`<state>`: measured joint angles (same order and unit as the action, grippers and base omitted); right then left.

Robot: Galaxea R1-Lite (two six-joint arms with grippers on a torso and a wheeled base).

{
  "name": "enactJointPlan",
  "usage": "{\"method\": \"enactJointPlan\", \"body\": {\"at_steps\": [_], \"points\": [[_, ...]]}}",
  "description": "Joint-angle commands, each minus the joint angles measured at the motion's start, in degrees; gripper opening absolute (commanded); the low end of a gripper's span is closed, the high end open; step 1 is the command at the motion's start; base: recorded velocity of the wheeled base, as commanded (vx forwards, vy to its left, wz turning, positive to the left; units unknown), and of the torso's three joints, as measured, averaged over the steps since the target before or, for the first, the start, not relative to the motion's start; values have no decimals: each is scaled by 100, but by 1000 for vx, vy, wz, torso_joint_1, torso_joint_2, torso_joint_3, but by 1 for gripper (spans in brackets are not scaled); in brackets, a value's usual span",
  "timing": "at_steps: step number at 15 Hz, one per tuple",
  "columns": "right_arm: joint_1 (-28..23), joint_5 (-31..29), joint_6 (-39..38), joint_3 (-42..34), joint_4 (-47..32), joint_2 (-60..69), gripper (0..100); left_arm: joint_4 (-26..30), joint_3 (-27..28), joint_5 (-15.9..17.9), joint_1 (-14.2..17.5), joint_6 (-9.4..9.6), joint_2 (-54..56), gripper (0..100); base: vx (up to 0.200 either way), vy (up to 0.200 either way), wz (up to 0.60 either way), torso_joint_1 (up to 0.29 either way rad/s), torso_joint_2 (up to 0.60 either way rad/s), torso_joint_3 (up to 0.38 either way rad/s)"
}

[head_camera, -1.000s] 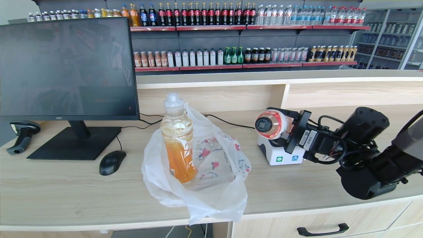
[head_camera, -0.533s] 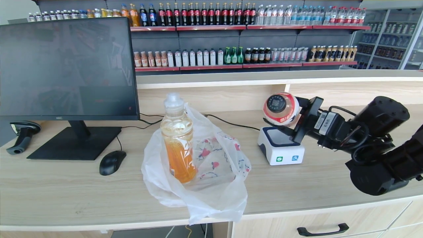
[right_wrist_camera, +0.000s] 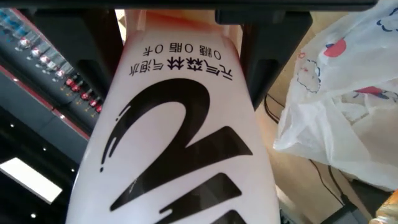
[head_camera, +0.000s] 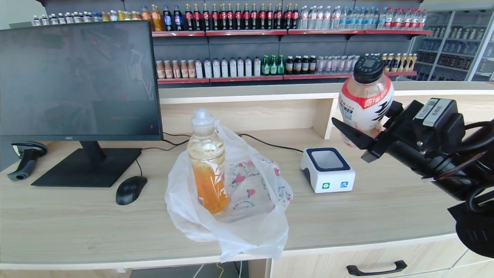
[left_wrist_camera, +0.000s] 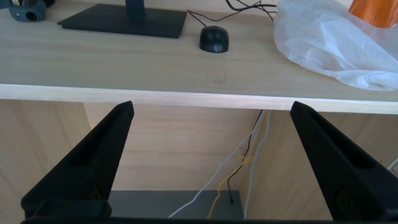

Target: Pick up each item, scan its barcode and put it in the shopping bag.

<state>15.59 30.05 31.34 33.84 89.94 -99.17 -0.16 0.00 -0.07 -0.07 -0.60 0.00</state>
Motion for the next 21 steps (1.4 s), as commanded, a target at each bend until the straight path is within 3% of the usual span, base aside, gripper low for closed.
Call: {"method": "enactJointPlan", "body": {"at_steps": [1,5,7,10,13,21], "points": [[243,-25,-374,-255,6,293,0,-2,0,-1,-1,-2,0,100,0,0,0,0,0,0],[445,-149,-1016,-123,6,530,0,-2,0,-1,-1,-2,0,100,0,0,0,0,0,0],[471,-808,-1218,-141,-750,996,0,-2,0,-1,-1,-2,0,100,0,0,0,0,0,0],[497,-2179,-1684,-484,-240,1049,0,-2,0,-1,-1,-2,0,100,0,0,0,0,0,0],[647,-3014,-2027,-308,-108,864,0,-2,0,-1,-1,-2,0,100,0,0,0,0,0,0],[717,-3691,-2967,-616,6,-23,0,-2,0,-1,-1,-2,0,100,0,0,0,0,0,0]]}}
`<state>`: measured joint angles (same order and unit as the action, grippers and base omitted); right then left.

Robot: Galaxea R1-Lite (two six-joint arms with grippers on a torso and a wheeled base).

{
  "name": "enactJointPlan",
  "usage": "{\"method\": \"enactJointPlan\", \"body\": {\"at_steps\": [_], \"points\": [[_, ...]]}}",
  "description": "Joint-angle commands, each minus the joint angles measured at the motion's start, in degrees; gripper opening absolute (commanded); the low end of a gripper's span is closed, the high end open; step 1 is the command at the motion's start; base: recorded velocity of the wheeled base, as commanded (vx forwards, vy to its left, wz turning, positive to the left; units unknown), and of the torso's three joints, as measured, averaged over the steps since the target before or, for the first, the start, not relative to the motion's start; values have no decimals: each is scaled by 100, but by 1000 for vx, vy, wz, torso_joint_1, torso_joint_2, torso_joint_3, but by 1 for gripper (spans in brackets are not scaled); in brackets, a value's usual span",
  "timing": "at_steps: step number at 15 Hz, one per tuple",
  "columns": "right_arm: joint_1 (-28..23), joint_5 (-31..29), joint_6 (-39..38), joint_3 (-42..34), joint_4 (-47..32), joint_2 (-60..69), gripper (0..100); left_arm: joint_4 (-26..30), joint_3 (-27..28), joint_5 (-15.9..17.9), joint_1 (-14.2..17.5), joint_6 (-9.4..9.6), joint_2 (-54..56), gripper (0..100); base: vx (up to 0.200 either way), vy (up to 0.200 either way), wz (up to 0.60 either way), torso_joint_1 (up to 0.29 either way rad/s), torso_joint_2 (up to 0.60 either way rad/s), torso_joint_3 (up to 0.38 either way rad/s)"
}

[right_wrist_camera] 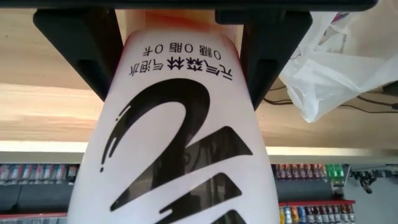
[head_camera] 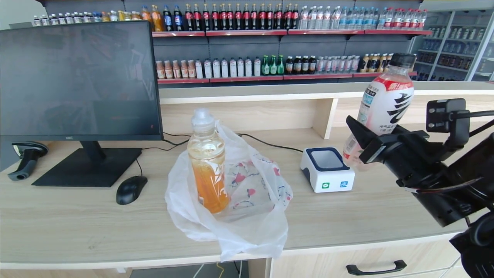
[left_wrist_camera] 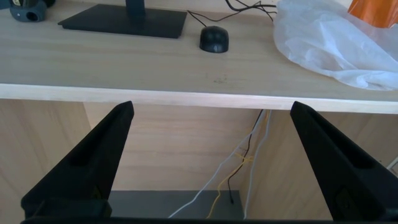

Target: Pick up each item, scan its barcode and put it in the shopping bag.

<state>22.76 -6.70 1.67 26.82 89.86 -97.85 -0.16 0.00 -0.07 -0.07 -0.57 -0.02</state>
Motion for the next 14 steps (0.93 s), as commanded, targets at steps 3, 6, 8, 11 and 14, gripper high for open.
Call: {"method": "enactJointPlan", "body": {"at_steps": [3,6,8,11,14], "points": [[-8,-349,-88,218,14,-322,0,-2,0,-1,-1,-4,2,100,0,0,0,0,0,0],[44,-604,-316,359,14,-252,0,-2,0,-1,-1,-4,2,100,0,0,0,0,0,0],[53,-604,-290,465,14,-243,0,-2,0,-1,-1,-4,2,100,0,0,0,0,0,0],[62,-622,-281,570,14,-278,0,7,0,-1,-1,22,2,100,0,0,0,0,0,0],[44,-613,-272,535,14,-217,0,7,0,7,-1,84,2,100,-67,0,0,-1,4,-2]]}}
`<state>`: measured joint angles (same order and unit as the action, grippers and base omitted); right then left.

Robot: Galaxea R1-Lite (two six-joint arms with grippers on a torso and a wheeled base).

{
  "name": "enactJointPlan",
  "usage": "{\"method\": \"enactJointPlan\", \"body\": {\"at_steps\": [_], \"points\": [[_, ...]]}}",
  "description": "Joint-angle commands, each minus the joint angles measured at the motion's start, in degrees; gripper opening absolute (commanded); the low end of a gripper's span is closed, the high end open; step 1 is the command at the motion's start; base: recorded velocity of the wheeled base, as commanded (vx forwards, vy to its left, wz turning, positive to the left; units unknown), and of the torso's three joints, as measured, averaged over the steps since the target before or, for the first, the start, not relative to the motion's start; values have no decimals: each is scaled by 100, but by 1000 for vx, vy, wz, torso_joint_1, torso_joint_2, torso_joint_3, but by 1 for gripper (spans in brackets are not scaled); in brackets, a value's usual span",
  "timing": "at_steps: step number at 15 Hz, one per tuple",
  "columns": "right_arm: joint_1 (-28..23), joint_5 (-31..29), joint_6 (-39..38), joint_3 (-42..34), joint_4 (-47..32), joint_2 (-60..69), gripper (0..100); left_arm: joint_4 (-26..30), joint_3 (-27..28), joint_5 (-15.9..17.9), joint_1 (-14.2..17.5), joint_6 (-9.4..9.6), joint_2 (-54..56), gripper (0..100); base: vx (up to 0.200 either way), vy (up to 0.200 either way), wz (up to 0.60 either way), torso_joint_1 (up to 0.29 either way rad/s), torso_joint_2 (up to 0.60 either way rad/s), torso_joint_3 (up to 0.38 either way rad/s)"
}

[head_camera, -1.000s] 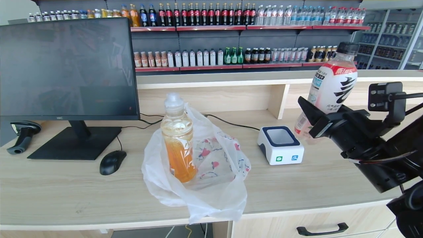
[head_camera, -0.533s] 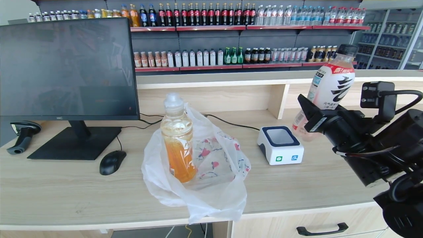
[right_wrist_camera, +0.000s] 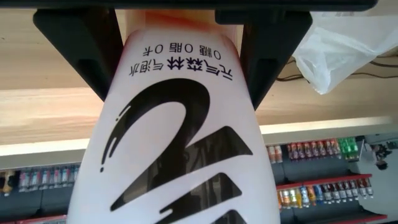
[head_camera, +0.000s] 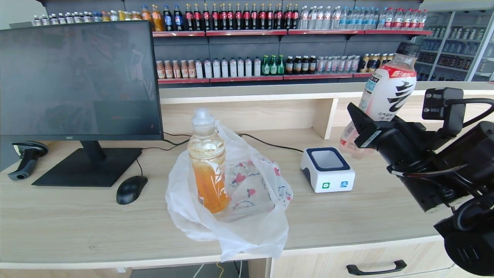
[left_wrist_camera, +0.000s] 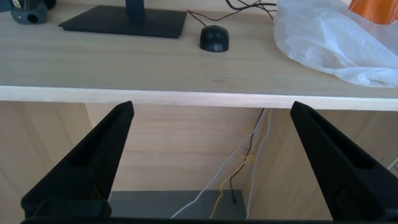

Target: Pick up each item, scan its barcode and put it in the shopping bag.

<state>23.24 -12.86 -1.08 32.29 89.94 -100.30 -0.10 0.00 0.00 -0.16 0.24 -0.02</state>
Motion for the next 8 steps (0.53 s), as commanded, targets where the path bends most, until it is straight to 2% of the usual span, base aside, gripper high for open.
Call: {"method": "enactJointPlan", "body": {"at_steps": [1,2,5,8], "points": [[-30,3,-6,14,6,28,0,1,0,0,7,2,2,100,-200,0,0,12,7,2],[-30,3,-6,5,6,28,0,1,0,9,7,2,2,100,-200,0,0,22,7,-7],[-30,3,-6,-56,6,46,0,1,0,18,7,169,2,100,0,0,0,0,0,0],[-30,3,-15,-56,6,99,0,1,0,9,-2,178,2,100,0,0,0,0,0,0]]}}
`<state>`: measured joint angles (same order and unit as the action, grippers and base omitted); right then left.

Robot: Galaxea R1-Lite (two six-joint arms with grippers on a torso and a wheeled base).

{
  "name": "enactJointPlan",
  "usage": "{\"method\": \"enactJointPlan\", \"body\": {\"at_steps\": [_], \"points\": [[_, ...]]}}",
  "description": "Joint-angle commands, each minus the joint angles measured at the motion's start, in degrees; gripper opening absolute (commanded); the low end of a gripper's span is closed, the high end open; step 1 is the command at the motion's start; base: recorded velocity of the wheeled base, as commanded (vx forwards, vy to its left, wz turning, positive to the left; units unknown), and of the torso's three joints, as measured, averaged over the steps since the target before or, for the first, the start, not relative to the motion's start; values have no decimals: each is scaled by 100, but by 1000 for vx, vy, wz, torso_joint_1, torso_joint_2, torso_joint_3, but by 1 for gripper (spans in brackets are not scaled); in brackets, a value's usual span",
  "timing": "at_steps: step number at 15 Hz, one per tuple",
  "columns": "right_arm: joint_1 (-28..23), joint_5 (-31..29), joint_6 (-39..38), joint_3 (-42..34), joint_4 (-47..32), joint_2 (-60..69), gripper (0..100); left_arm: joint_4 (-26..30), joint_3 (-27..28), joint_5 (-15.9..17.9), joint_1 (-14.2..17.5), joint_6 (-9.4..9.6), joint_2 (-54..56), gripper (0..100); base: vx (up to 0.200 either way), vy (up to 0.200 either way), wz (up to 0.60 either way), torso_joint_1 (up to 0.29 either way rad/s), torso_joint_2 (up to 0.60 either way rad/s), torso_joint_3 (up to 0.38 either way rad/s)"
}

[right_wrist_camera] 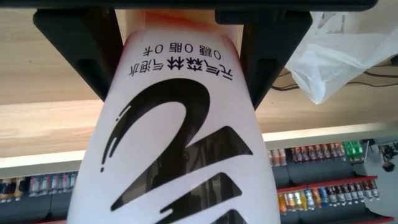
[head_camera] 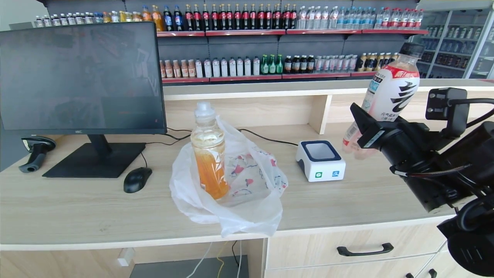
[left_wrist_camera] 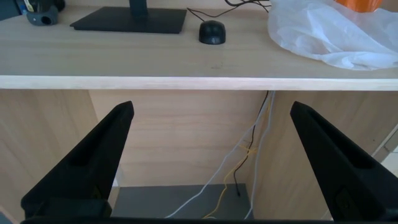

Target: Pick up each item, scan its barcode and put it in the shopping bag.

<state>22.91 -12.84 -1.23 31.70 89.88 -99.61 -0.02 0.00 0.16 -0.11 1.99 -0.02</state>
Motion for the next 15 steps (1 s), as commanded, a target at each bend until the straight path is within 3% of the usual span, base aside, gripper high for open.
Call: {"method": "enactJointPlan", "body": {"at_steps": [1,7,12,15], "points": [[3,0,0,-14,12,56,0,-6,0,2,2,-41,2,100,0,200,0,2,2,2],[3,0,0,-5,12,73,0,-6,0,2,2,-41,2,100,0,200,0,1,3,2],[3,0,9,56,12,91,0,-6,0,2,2,-41,2,100,0,0,0,0,0,0],[12,9,-9,109,12,108,0,-6,0,2,2,-41,2,100,0,0,600,5,7,2]]}}
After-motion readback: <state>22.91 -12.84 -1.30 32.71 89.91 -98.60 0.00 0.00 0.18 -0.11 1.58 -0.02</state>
